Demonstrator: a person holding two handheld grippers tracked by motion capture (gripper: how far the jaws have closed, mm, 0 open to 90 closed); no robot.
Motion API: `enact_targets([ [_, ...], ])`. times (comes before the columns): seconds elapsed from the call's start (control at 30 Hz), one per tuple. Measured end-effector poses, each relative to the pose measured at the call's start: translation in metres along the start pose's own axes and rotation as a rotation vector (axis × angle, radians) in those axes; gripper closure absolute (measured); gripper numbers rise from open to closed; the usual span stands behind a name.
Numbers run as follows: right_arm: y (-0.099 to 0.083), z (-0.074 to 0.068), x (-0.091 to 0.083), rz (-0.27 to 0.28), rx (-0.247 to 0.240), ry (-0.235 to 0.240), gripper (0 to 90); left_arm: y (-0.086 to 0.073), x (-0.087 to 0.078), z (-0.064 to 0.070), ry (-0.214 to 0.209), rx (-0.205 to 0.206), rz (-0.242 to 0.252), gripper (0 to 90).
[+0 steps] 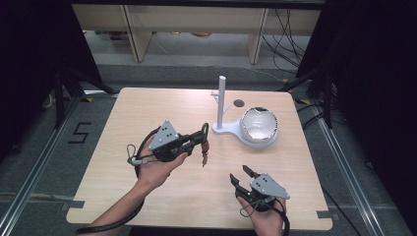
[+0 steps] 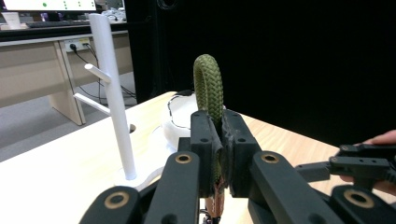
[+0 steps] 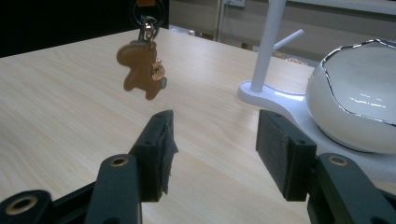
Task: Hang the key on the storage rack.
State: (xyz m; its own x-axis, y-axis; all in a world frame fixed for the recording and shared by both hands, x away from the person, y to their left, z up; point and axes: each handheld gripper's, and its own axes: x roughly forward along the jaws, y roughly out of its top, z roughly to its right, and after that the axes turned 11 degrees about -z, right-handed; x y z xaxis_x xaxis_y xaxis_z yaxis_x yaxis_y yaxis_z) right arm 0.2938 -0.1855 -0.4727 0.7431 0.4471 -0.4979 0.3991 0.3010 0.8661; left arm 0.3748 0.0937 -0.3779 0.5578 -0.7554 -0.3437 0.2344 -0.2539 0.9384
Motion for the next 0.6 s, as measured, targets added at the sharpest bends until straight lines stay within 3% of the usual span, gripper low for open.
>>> enact_targets([
  [0.5, -0.008, 0.002, -0.001, -0.014, 0.025, -0.001, 47.8, 0.006, 0.001, -0.014, 0.046, -0.007, 0.006, 83.7],
  [0.6, -0.009, 0.004, 0.0, -0.011, -0.004, -0.005, 47.8, 0.008, 0.002, -0.018, 0.059, -0.007, 0.006, 83.7],
])
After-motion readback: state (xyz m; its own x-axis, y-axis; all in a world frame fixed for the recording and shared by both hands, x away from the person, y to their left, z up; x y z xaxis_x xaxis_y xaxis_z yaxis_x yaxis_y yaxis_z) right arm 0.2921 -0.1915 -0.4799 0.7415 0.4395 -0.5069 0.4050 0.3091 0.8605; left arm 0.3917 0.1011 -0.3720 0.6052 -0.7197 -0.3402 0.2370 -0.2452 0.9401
